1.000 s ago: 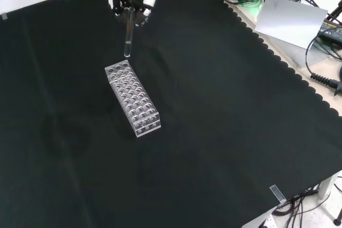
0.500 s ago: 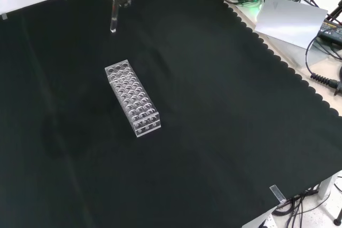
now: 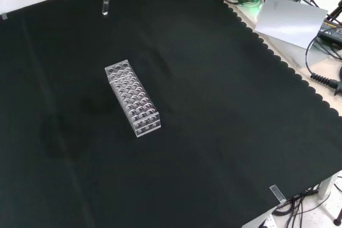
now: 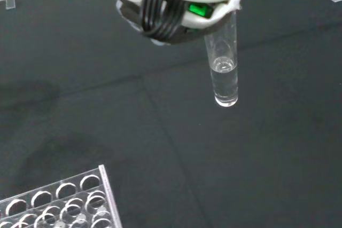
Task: Shake the test tube.
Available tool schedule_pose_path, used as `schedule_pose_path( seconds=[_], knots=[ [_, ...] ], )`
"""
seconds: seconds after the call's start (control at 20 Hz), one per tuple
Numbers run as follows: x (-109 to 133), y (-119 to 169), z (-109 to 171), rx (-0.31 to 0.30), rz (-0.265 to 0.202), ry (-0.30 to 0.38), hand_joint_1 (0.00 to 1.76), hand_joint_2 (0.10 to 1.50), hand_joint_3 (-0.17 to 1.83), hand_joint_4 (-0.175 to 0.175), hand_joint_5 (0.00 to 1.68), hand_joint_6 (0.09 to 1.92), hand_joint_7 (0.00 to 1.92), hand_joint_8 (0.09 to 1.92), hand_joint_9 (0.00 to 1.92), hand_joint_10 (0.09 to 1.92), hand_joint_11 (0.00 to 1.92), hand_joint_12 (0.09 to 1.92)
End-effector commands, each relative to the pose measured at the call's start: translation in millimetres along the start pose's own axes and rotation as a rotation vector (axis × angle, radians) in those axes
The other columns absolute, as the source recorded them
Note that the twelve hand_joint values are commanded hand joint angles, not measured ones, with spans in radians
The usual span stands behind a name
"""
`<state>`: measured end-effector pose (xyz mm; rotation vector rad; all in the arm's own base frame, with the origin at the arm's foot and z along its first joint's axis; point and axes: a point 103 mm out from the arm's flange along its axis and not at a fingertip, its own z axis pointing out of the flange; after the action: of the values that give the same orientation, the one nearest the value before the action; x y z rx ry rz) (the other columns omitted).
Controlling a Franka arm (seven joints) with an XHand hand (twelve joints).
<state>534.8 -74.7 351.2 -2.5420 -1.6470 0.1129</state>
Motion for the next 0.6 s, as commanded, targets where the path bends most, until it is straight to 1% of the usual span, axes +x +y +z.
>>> schedule_pose_path(
  seconds=[0.05, 0.15, 0.4, 0.6],
  knots=[
    [46, -10, 2, 0.02, -0.084, 0.066, 1.22, 0.69, 0.6, -0.175, 1.29, 0.61, 1.67, 0.55, 1.61, 0.69, 1.24, 0.86],
    [66, -15, 2, 0.03, -0.124, 0.092, 1.22, 0.69, 0.6, -0.175, 1.29, 0.61, 1.67, 0.55, 1.61, 0.69, 1.24, 0.86],
    [122, -34, 2, 0.054, -0.25, 0.135, 1.22, 0.69, 0.6, -0.175, 1.29, 0.61, 1.67, 0.55, 1.61, 0.69, 1.24, 0.86],
    [160, -53, 3, 0.082, -0.343, 0.163, 1.22, 0.69, 0.6, -0.175, 1.29, 0.61, 1.67, 0.55, 1.61, 0.69, 1.24, 0.86]
  ],
)
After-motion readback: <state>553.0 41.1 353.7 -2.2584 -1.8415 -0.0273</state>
